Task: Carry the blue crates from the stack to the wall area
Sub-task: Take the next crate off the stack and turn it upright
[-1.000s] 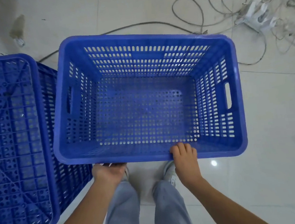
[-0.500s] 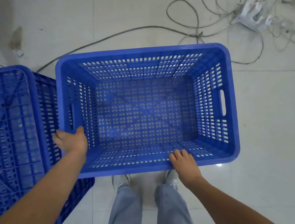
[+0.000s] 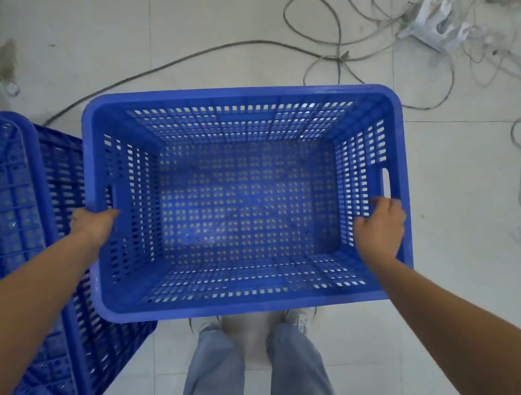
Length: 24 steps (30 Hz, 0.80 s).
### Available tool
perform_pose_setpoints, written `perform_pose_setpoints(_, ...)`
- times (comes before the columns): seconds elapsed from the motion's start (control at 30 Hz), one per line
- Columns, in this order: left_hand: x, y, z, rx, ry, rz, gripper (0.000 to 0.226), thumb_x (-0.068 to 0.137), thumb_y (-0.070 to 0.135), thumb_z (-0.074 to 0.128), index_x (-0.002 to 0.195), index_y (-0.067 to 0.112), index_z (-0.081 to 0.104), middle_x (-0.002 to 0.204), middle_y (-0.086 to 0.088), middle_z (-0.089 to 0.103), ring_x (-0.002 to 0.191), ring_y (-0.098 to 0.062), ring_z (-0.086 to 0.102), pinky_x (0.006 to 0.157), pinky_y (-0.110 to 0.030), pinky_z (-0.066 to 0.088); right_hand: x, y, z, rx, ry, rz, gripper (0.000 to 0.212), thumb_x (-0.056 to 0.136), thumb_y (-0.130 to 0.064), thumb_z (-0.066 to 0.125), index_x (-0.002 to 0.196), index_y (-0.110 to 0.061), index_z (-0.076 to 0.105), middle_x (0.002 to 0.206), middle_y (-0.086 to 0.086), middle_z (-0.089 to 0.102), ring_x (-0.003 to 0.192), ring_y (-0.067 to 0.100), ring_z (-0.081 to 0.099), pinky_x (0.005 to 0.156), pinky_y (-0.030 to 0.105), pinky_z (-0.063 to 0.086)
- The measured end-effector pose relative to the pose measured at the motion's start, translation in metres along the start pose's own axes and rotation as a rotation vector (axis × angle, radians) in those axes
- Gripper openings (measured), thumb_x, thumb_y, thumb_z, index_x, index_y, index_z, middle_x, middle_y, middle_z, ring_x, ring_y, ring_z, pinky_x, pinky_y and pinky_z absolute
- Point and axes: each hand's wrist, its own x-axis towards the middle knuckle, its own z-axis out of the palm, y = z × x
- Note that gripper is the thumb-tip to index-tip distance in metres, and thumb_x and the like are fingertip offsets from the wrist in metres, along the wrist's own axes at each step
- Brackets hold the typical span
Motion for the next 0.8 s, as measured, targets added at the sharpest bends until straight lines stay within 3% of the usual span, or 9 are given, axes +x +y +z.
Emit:
perform_pose_setpoints(0.13, 0.003, 0.004, -0.004, -0.125, -0.047, 0.002, 0.060, 0.099, 0.027, 0.047, 0.149, 0.003, 0.026, 0.156, -0.012, 0.030, 0.140, -0.034, 0.034, 0.114, -0.045, 0.031, 0.049, 0.008, -0.012, 0.072, -0.055, 0.377, 0.065, 0.084, -0.011, 0.056, 0.141, 0.000, 0.029, 0.144, 0.018, 0.034, 0.128, 0.037, 0.038, 0.103, 0.047, 0.037)
perform_pose_setpoints(0.2, 0.007, 0.001, -0.002, -0.175, -0.055, 0.004, 0.059, 0.099, 0.028, 0.048, 0.149, 0.005, 0.028, 0.156, -0.010, 0.032, 0.139, -0.032, 0.035, 0.112, -0.044, 0.032, 0.062, 0.014, -0.014, 0.286, -0.152, 0.493, 0.059, 0.085, -0.014, 0.055, 0.138, 0.000, 0.033, 0.131, 0.018, 0.046, 0.107, 0.034, 0.052, 0.088, 0.041, 0.044)
perform_pose_setpoints(0.3, 0.012, -0.006, -0.002, -0.224, -0.055, 0.003, 0.065, 0.095, 0.033, 0.053, 0.150, 0.007, 0.028, 0.153, -0.011, 0.037, 0.135, -0.034, 0.040, 0.110, -0.047, 0.036, 0.072, 0.024, -0.020, 0.435, -0.235, 0.472, 0.046, 0.088, -0.015, 0.055, 0.131, -0.002, 0.044, 0.111, 0.016, 0.054, 0.076, 0.024, 0.051, 0.075, 0.036, 0.041)
perform_pose_setpoints(0.43, 0.009, -0.009, -0.005, -0.320, -0.004, -0.024, 0.058, 0.095, 0.030, 0.056, 0.143, 0.005, 0.038, 0.148, -0.010, 0.043, 0.131, -0.034, 0.045, 0.107, -0.044, 0.039, 0.072, 0.032, -0.033, 0.478, -0.310, 0.505, 0.050, 0.084, -0.026, 0.064, 0.125, -0.001, 0.049, 0.122, 0.022, 0.057, 0.095, 0.032, 0.055, 0.091, 0.047, 0.047)
perform_pose_setpoints(0.53, -0.001, -0.015, -0.015, -0.359, 0.034, 0.011, 0.061, 0.091, 0.030, 0.061, 0.142, 0.003, 0.039, 0.119, -0.010, 0.059, 0.092, -0.033, 0.056, 0.095, -0.042, 0.043, 0.061, 0.043, -0.048, 0.520, -0.328, 0.568, 0.041, 0.083, -0.032, 0.067, 0.111, -0.007, 0.053, 0.108, 0.014, 0.058, 0.095, 0.031, 0.055, 0.089, 0.044, 0.046)
perform_pose_setpoints(0.6, -0.010, -0.018, -0.024, -0.366, -0.002, -0.002, 0.057, 0.090, 0.030, 0.063, 0.137, 0.005, 0.043, 0.096, -0.009, 0.053, 0.068, -0.024, 0.044, 0.083, -0.039, 0.045, 0.051, 0.055, -0.060, 0.533, -0.311, 0.595, 0.037, 0.078, -0.033, 0.070, 0.103, -0.008, 0.058, 0.102, 0.013, 0.061, 0.092, 0.032, 0.057, 0.092, 0.047, 0.050)
perform_pose_setpoints(0.67, -0.023, -0.017, -0.039, -0.353, -0.018, -0.006, 0.027, 0.090, 0.029, 0.063, 0.102, 0.008, 0.053, 0.075, -0.004, 0.042, 0.059, -0.017, 0.035, 0.066, -0.030, 0.048, 0.038, 0.061, -0.079, 0.526, -0.294, 0.602, 0.035, 0.076, -0.033, 0.071, 0.097, -0.007, 0.061, 0.091, 0.011, 0.063, 0.088, 0.035, 0.061, 0.092, 0.053, 0.052)
perform_pose_setpoints(0.73, -0.038, -0.010, -0.055, -0.365, -0.029, 0.027, 0.025, 0.087, 0.027, 0.066, 0.082, 0.009, 0.050, 0.082, -0.011, 0.051, 0.060, -0.022, 0.043, 0.048, -0.021, 0.051, 0.028, 0.061, -0.101, 0.526, -0.264, 0.579, 0.032, 0.078, -0.031, 0.070, 0.093, -0.005, 0.061, 0.078, 0.008, 0.060, 0.080, 0.034, 0.059, 0.085, 0.049, 0.053)
perform_pose_setpoints(0.8, -0.056, -0.006, -0.076, -0.367, -0.043, 0.026, 0.027, 0.084, 0.026, 0.070, 0.091, 0.004, 0.054, 0.101, -0.015, 0.059, 0.066, -0.030, 0.053, 0.063, -0.029, 0.056, 0.015, 0.061, -0.124, 0.528, -0.215, 0.561, 0.029, 0.079, -0.031, 0.071, 0.084, -0.004, 0.062, 0.072, 0.008, 0.057, 0.073, 0.032, 0.056, 0.080, 0.047, 0.051)
